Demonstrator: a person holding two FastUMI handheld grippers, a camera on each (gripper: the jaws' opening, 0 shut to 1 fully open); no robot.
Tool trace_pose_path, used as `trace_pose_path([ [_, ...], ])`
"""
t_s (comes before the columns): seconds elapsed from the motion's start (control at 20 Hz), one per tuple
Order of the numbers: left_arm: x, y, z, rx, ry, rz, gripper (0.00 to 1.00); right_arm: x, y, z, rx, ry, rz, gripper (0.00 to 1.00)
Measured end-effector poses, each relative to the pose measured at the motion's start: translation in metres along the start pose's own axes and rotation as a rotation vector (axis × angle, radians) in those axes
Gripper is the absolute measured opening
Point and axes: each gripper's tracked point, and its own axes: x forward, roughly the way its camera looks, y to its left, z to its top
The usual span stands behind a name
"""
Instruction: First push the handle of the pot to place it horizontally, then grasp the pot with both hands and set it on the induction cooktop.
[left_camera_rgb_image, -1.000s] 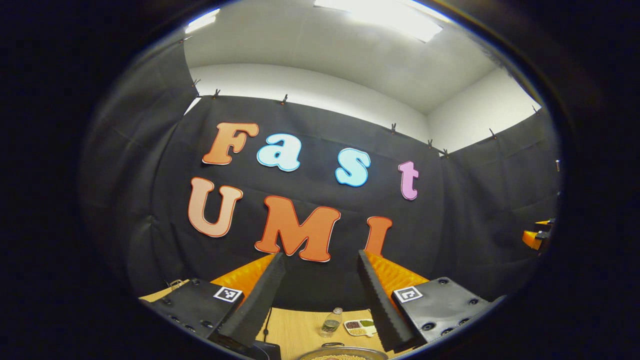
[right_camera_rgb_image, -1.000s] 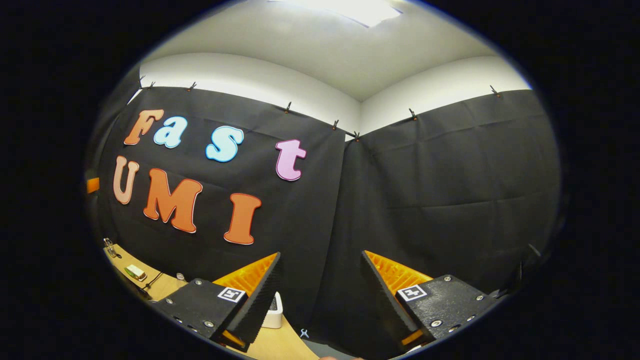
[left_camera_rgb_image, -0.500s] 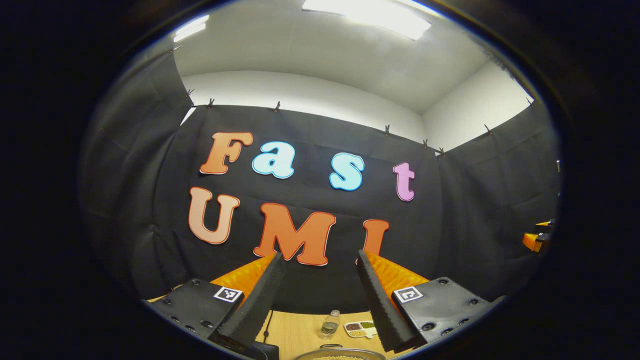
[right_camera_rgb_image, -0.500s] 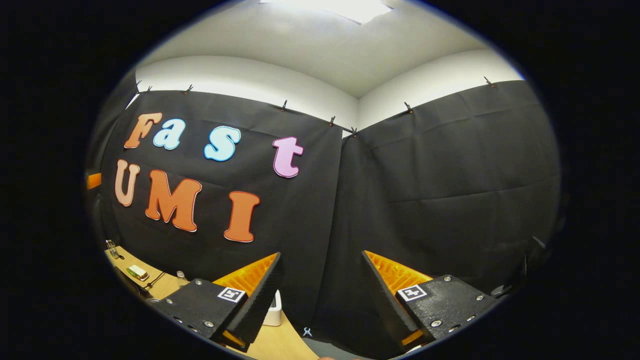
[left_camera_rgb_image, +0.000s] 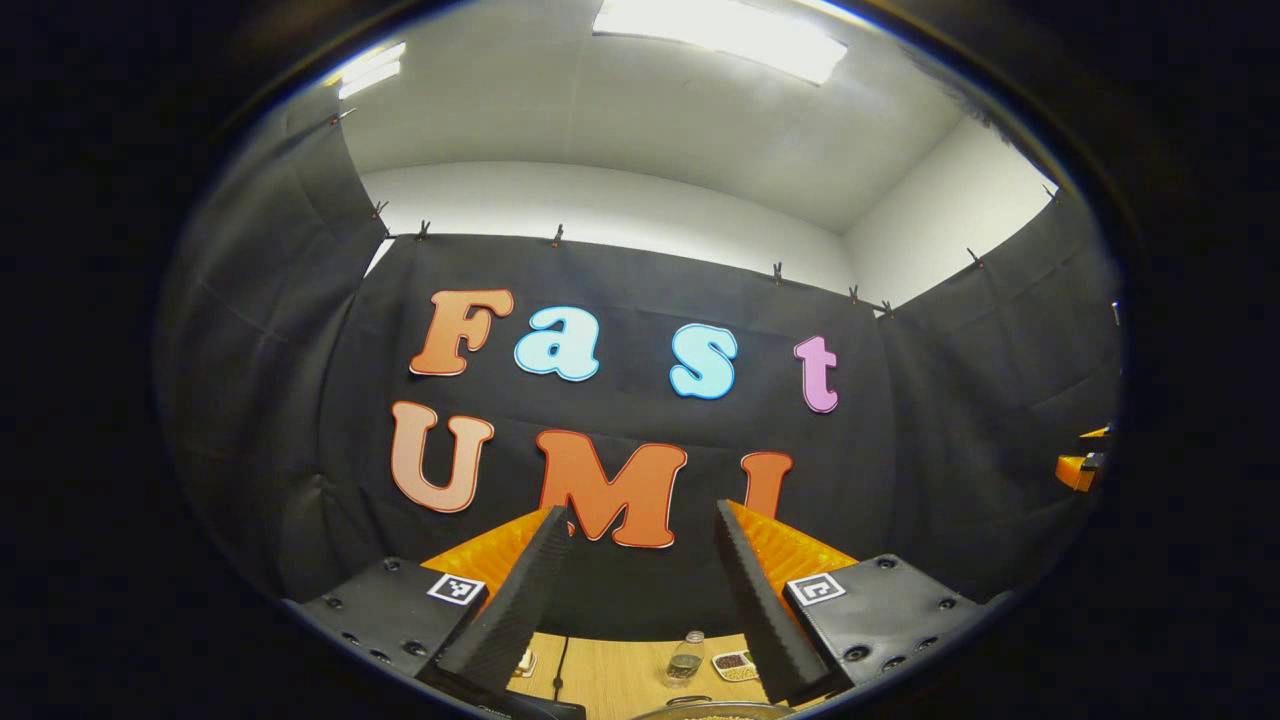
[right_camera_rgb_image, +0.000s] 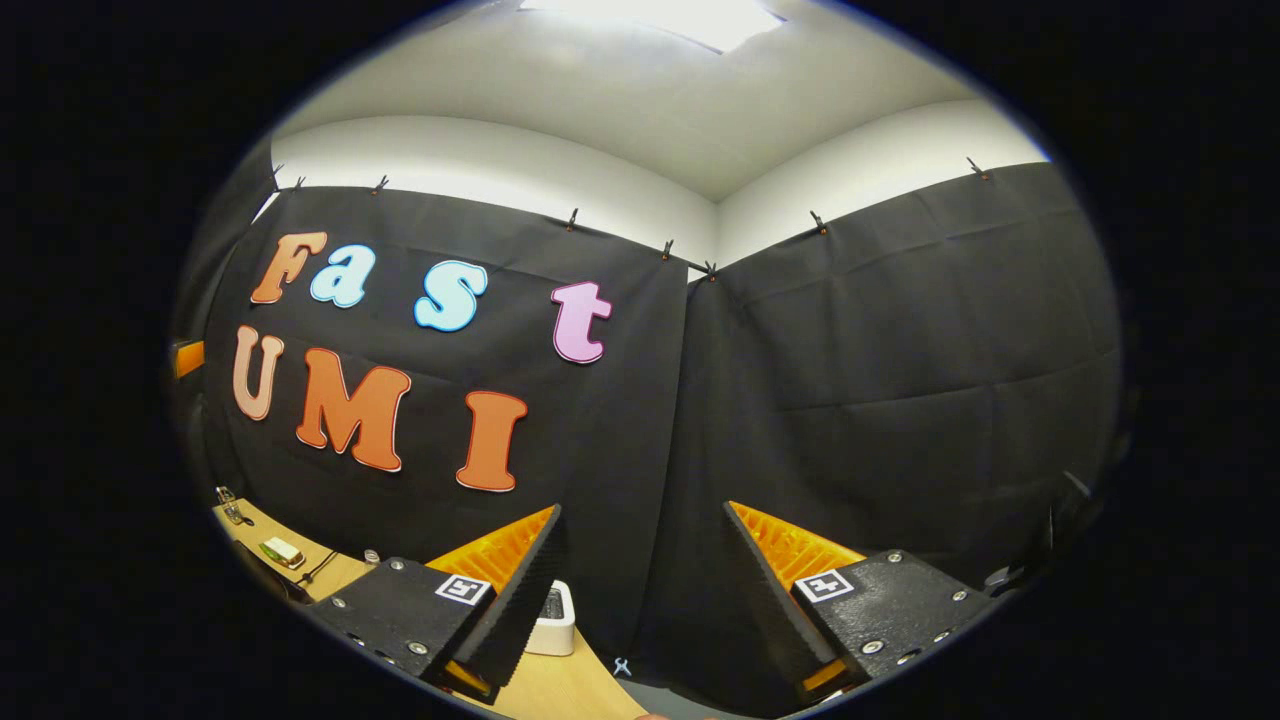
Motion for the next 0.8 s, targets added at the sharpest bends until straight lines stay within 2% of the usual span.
trace_pose_path([
  [0.2,-0.001,0.014,-0.005,0.009,0.010,0.014,0.91,-0.004,0.014,-0.002,-0.004,0.013,0.013,0.95],
  [0.25,-0.002,0.018,-0.006,0.014,0.016,0.017,0.97,-0.005,0.019,-0.004,-0.004,0.017,0.019,0.95],
  [0.4,-0.003,0.029,-0.012,0.028,0.037,0.026,0.91,-0.008,0.038,-0.010,0.002,0.034,0.043,0.95],
  [0.45,-0.004,0.032,-0.013,0.032,0.045,0.027,0.92,-0.009,0.045,-0.013,0.007,0.043,0.056,0.95],
  [0.6,-0.005,0.042,-0.022,0.046,0.076,0.030,0.72,-0.015,0.073,-0.026,0.034,0.075,0.107,0.95],
  [0.65,-0.006,0.047,-0.023,0.056,0.081,0.035,0.53,-0.016,0.083,-0.031,0.044,0.085,0.124,0.95],
  [0.7,-0.008,0.053,-0.024,0.063,0.083,0.036,0.56,-0.019,0.092,-0.034,0.051,0.093,0.139,0.94],
  [0.75,-0.009,0.058,-0.026,0.077,0.085,0.047,0.42,-0.021,0.099,-0.037,0.057,0.098,0.149,0.95],
  [0.8,-0.009,0.062,-0.025,0.086,0.089,0.048,0.33,-0.022,0.108,-0.039,0.061,0.103,0.162,0.95],
])
